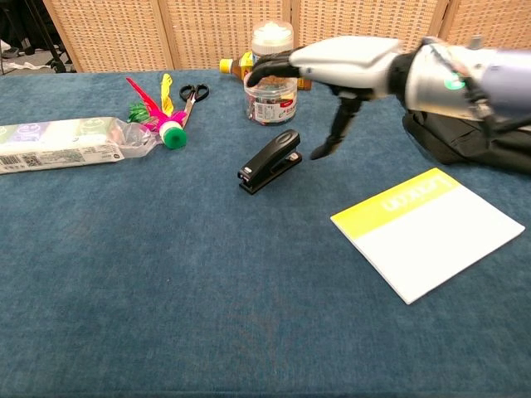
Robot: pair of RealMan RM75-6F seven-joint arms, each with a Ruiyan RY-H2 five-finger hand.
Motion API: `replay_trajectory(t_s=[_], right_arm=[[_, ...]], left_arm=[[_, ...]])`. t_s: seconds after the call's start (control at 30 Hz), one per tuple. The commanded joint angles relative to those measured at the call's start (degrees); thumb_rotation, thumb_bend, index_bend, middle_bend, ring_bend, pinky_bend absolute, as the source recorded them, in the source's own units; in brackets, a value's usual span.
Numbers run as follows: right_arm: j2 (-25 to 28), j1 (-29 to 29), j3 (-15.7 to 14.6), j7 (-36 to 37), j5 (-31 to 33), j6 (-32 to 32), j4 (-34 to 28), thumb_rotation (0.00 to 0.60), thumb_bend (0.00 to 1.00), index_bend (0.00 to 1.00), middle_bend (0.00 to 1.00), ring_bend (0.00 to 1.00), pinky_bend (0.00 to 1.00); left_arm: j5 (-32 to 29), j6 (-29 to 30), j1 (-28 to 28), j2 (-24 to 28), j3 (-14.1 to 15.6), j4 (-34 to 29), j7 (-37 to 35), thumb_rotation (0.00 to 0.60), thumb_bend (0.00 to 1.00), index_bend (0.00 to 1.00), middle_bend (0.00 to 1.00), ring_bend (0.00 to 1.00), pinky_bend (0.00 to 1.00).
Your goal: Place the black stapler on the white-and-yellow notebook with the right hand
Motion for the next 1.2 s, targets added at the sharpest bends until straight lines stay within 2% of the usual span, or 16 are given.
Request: replay_trajectory(t_s=[0.03,0.3,0.5,0.57,0.63,0.7,0.77,0.9,1.03,1.2], right_arm=[[-3.5,3.1,1.0,-3.1,2.1,-2.8,3.4,0.6,0.19,0.13,0.06,0.0,0.07],[-8.8,7.3,-0.5,-8.9,5.0,-8.1,11.1,0.6,0.25,0.16,0.09,0.02,0.08],[-12.7,8.4,-1.8,-9.6,6.4,-8.7,17.4,0.6,0.4,0.23,0.15,0.09,0.17],[-14.0,8.8,-2.4,-9.6,6.4,-8.9,19.7,0.6,0.47,0.28,0.2,0.15,0.19],[-15.1,9.0,-2.8,-9.1,6.4,-8.5,21.7,0.6,0.55,0.37,0.32,0.24,0.23],[-16.0,9.0,-3.2,-7.9,6.2,-7.7,23.3,0.6,0.6,0.45,0.41,0.32,0.26],[-16.7,8.8,-3.5,-5.6,5.7,-5.9,24.4,0.6,0.63,0.51,0.46,0.36,0.27],[-16.7,8.4,-4.1,-1.0,4.6,-2.9,25.1,0.6,0.67,0.55,0.51,0.38,0.29],[-15.6,7.8,-4.9,1.8,3.4,0.5,24.6,0.6,0.67,0.55,0.51,0.38,0.29],[-9.4,5.2,-5.7,2.5,1.4,7.3,18.1,0.6,0.67,0.55,0.51,0.39,0.29]], left_arm=[[-0.6,-1.0,-0.3,0.2,-0.1,-0.3,-0.1,0.6,0.0,0.0,0.0,0.0,0.0],[-2.7,-3.8,-0.8,1.3,-0.2,-0.6,-1.9,0.6,0.0,0.0,0.0,0.0,0.0],[-3.5,-5.8,-1.4,2.0,0.0,-0.6,-3.5,0.6,0.0,0.0,0.0,0.0,0.0],[-3.6,-6.5,-1.6,2.3,0.1,-0.6,-4.0,0.6,0.0,0.0,0.0,0.0,0.0],[-3.5,-6.8,-1.7,2.5,0.1,-0.6,-4.2,0.6,0.0,0.0,0.0,0.0,0.0],[-3.7,-7.1,-1.8,2.6,0.1,-0.6,-4.4,0.6,0.0,0.0,0.0,0.0,0.0],[-4.0,-7.5,-2.0,2.6,0.1,-0.5,-4.4,0.6,0.0,0.0,0.0,0.0,0.0],[-4.1,-8.1,-2.3,2.6,0.2,-0.6,-4.4,0.6,0.0,0.0,0.0,0.0,0.0],[-4.0,-8.3,-2.4,2.6,0.3,-0.7,-4.2,0.6,0.0,0.0,0.0,0.0,0.0],[-3.8,-8.6,-2.5,2.7,0.5,-0.8,-4.4,0.6,0.0,0.0,0.0,0.0,0.0]])
